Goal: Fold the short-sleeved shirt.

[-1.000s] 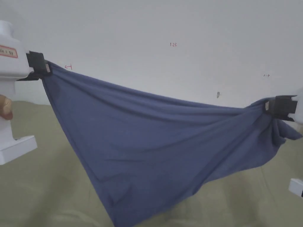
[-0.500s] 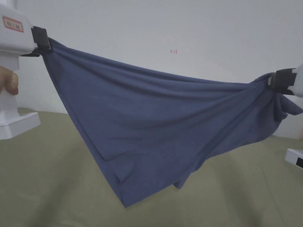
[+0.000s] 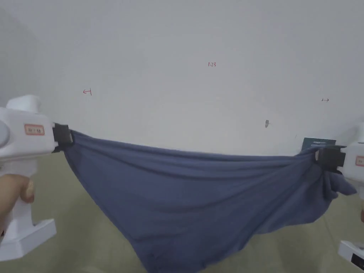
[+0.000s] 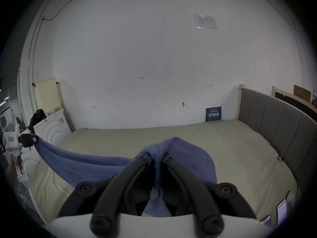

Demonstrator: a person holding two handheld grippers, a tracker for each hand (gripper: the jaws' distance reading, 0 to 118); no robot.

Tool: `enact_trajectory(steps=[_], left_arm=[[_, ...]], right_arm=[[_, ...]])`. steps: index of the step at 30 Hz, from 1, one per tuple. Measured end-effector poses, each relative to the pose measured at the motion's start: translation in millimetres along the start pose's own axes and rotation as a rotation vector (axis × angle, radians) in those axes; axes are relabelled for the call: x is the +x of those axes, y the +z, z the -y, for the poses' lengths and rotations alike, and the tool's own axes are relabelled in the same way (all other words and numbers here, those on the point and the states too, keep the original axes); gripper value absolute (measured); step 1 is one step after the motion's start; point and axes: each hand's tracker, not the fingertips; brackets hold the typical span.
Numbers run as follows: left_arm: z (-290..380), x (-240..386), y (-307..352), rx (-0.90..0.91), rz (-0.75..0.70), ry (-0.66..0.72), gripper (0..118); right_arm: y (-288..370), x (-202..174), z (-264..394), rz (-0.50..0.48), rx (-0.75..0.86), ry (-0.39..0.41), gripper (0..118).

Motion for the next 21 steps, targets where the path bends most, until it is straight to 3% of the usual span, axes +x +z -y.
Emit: enact_trajectory(steps=[6, 13, 21], left_arm=[[47.4, -20.7, 27.6, -0.050, 0.027, 0.058, 1], [111.5, -37.6, 76.0, -0.135, 0.024, 0.066, 1], [192.9, -56.4, 126.7, -0.284, -0.012, 0.081, 1]], right_arm=[[36.9, 16.2, 51.1, -0.006, -0.056, 0.023, 12], [81.7, 40.7, 117.1, -0.003, -0.156, -0.032, 12], [130.1, 46.9, 194.5, 0.012, -0.311, -0.022, 12]])
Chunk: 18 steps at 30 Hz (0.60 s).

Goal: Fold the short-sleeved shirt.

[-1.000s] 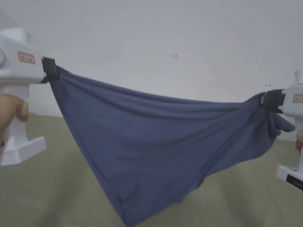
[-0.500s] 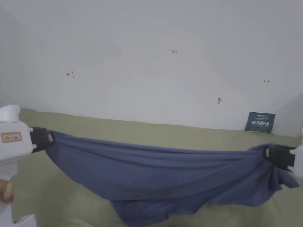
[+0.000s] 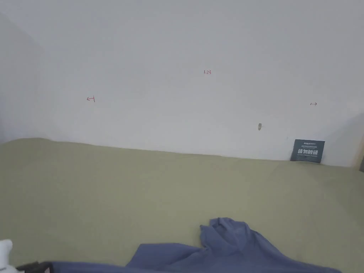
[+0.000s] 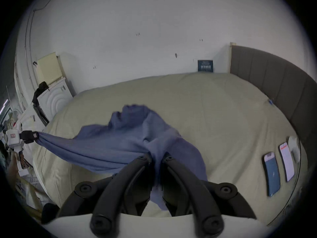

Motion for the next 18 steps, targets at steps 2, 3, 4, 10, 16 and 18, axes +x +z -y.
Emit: enact_trajectory(steps=[2, 3, 4, 10, 16, 18], left_arm=[[18.9, -7.3, 3.3, -0.036, -0.011, 0.018, 1], [28.1, -11.1, 4.5, -0.052, -0.011, 0.027, 1], [36.5, -14.0, 5.4, -0.070, -0.017, 0.031, 1], [74.0, -26.7, 1.8, -0.177, -0.047, 0.048, 1], [87.9, -39.3, -8.1, -0.245, -0.042, 0.049, 31], [83.4, -35.2, 1.5, -0.203, -0.037, 0.049, 85]], right_arm=[[2.3, 5.2, 15.7, -0.001, -0.040, -0.044, 12], [4.1, 6.4, 23.5, 0.002, -0.045, -0.055, 12], [5.7, 6.9, 30.9, 0.001, -0.055, -0.065, 12], [4.0, 8.8, 61.1, 0.018, -0.127, -0.063, 12], [3.0, 3.7, 64.4, 0.041, -0.166, -0.067, 26], [13.4, -1.9, 58.7, 0.048, -0.129, -0.047, 68]])
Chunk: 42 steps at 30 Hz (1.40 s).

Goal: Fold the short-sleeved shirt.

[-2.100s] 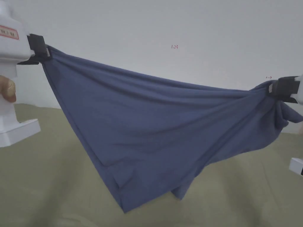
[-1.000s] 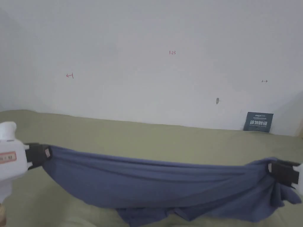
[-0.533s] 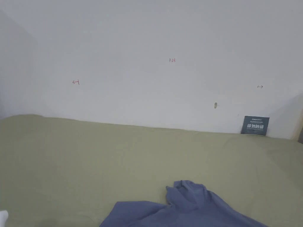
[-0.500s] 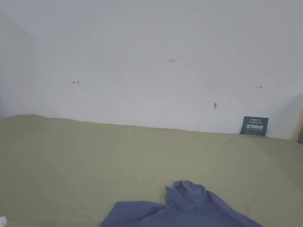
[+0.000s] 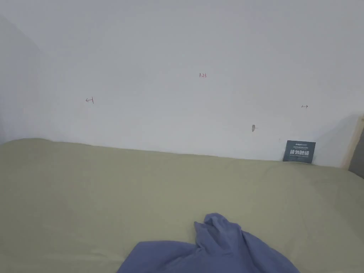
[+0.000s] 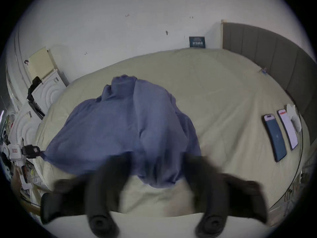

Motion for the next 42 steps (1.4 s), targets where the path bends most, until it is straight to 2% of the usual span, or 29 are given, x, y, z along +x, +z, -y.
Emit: enact_trajectory(steps=[1, 2, 6, 8, 9, 10, 11, 12, 14, 16, 19, 24, 29, 30, 32, 33, 35, 37, 39, 40, 41, 42], left_arm=[[-2.4, 1.6, 10.1, 0.049, 0.029, 0.000, 103], [-7.2, 7.6, 19.7, 0.119, 0.049, -0.016, 105], [-28.7, 49.9, 38.1, 0.235, 0.018, -0.131, 104], [-33.2, 71.1, 33.9, 0.253, -0.027, -0.211, 100], [-33.9, 79.9, 31.9, 0.265, -0.049, -0.231, 88], [-34.5, 86.3, 30.1, 0.265, -0.048, -0.229, 58], [-35.3, 92.7, 28.1, 0.257, -0.037, -0.224, 22], [-37.5, 96.6, 24.5, 0.243, -0.022, -0.224, 1], [-37.1, 101.8, 21.6, 0.217, -0.015, -0.216, 0], [-37.1, 104.8, 24.4, 0.167, 0.035, -0.243, 0], [-42.9, 100.0, 32.4, 0.117, 0.017, -0.319, 0], [-63.6, 54.0, 35.2, -0.092, 0.055, -0.297, 0], [-57.9, 20.2, 27.5, -0.143, 0.032, -0.293, 0], [-53.6, 16.3, 24.8, -0.141, 0.016, -0.295, 10], [-47.7, 8.3, 18.4, -0.146, 0.020, -0.289, 91], [-44.5, 3.4, 12.6, -0.184, 0.047, -0.243, 114], [-38.2, 0.6, 6.5, -0.177, 0.093, -0.187, 114], [-33.0, -0.3, -7.9, -0.208, 0.070, -0.154, 112], [-29.5, -0.4, -22.1, -0.229, 0.012, -0.178, 103], [-27.3, -0.4, -27.8, -0.231, 0.003, -0.187, 83], [-25.1, -0.8, -32.8, -0.236, -0.010, -0.188, 54], [-23.1, -1.6, -37.2, -0.238, -0.012, -0.189, 21]], right_arm=[[5.5, -3.5, -2.7, 0.000, 0.027, 0.018, 98], [13.4, -7.0, -6.0, 0.008, 0.072, 0.033, 104], [31.1, -29.9, -24.0, 0.059, 0.181, 0.083, 101], [32.6, -41.8, -29.3, 0.081, 0.186, 0.093, 99], [33.0, -47.3, -31.4, 0.088, 0.181, 0.099, 92], [31.6, -50.0, -33.7, 0.089, 0.176, 0.100, 67], [32.1, -53.6, -34.0, 0.090, 0.170, 0.103, 38], [31.2, -57.1, -34.1, 0.090, 0.156, 0.106, 11], [28.9, -63.6, -32.7, 0.123, 0.137, 0.115, 7], [29.8, -64.1, -29.4, 0.115, 0.143, 0.108, 7], [31.0, -64.2, -30.0, 0.093, 0.133, 0.112, 7], [28.0, -62.8, -27.9, 0.081, 0.119, 0.120, 7], [18.7, -61.2, -24.3, 0.062, 0.081, 0.098, 7], [17.3, -62.1, -24.3, 0.060, 0.073, 0.101, 7], [13.2, -62.8, -22.1, 0.059, 0.056, 0.113, 7], [11.4, -63.2, -21.3, 0.059, 0.050, 0.117, 7], [10.4, -63.6, -21.3, 0.046, 0.038, 0.114, 7], [8.2, -63.6, -20.6, 0.035, 0.034, 0.102, 7], [4.4, -64.5, -21.0, 0.034, 0.029, 0.101, 7], [3.0, -65.1, -20.9, 0.034, 0.028, 0.103, 7], [1.4, -65.7, -21.1, 0.033, 0.026, 0.107, 7], [-0.7, -66.2, -22.3, 0.032, 0.022, 0.112, 7]])
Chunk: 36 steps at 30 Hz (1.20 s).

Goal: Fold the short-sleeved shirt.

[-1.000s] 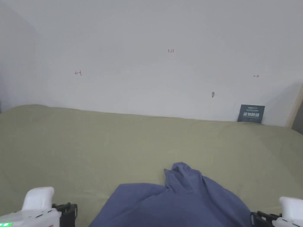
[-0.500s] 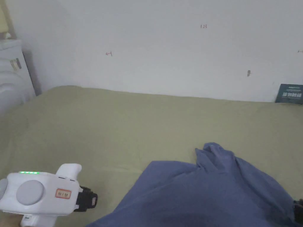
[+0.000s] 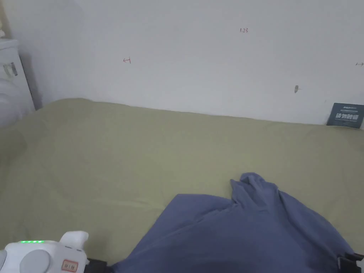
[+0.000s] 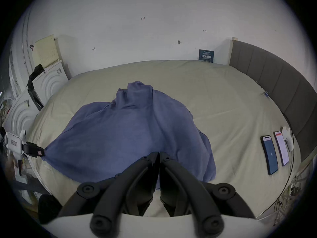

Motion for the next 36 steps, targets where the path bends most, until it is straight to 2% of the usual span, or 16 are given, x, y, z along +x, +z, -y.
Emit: enact_trajectory(steps=[1, 3, 10, 15, 18, 19, 20, 22, 23, 26, 27, 31, 32, 33, 35, 36], left_arm=[[2.3, 3.3, -1.6, -0.004, -0.004, -0.001, 6], [6.1, 4.1, -6.3, -0.018, 0.008, -0.013, 2], [5.1, 1.8, 10.8, 0.056, 0.038, -0.022, 1], [0.2, 13.1, 25.5, 0.094, 0.074, 0.011, 1], [-3.5, 21.4, 24.5, 0.102, 0.067, -0.009, 1], [-4.6, 23.8, 23.6, 0.097, 0.061, -0.009, 1], [-4.5, 26.5, 22.9, 0.100, 0.052, -0.012, 1], [-5.9, 25.8, 17.7, 0.091, 0.052, -0.018, 1], [-6.2, 27.6, 15.9, 0.083, 0.049, -0.019, 1], [-5.8, 27.7, 9.5, 0.060, 0.032, -0.043, 1], [-6.6, 28.5, 7.3, 0.044, 0.027, -0.053, 1], [-5.1, 27.1, 0.6, 0.032, 0.018, -0.047, 1], [-4.3, 27.7, -1.1, 0.028, 0.019, -0.046, 1], [-2.8, 26.8, -2.9, 0.021, 0.021, -0.047, 1], [-1.6, 28.2, -5.2, 0.019, 0.018, -0.048, 1], [-1.4, 28.0, -5.4, 0.019, 0.017, -0.049, 1]], right_arm=[[-2.2, -0.3, -0.9, 0.000, -0.004, 0.004, 7], [-8.4, -0.1, -4.2, -0.005, -0.017, 0.012, 7], [-40.1, 1.3, -63.4, -0.020, -0.024, 0.068, 7], [-100.7, -7.4, -153.0, -0.103, -0.077, 0.205, 7], [-150.9, -12.3, -198.2, -0.121, -0.150, 0.230, 8], [-165.6, -14.2, -209.0, -0.108, -0.160, 0.235, 19], [-181.0, -16.7, -217.4, -0.103, -0.190, 0.244, 44], [-214.5, -20.0, -229.2, -0.119, -0.320, 0.267, 110], [-229.8, -23.1, -231.0, -0.092, -0.369, 0.298, 117], [-254.6, -27.4, -231.1, -0.025, -0.364, 0.452, 113], [-262.6, -26.6, -229.4, -0.024, -0.374, 0.476, 113], [-297.1, -11.7, -216.9, -0.069, -0.459, 0.480, 113], [-301.1, -10.1, -210.8, -0.082, -0.474, 0.478, 110], [-303.1, -9.4, -207.8, -0.077, -0.481, 0.484, 99], [-299.5, -8.1, -204.2, -0.100, -0.469, 0.492, 40], [-294.2, -9.8, -200.2, -0.118, -0.457, 0.497, 31]])
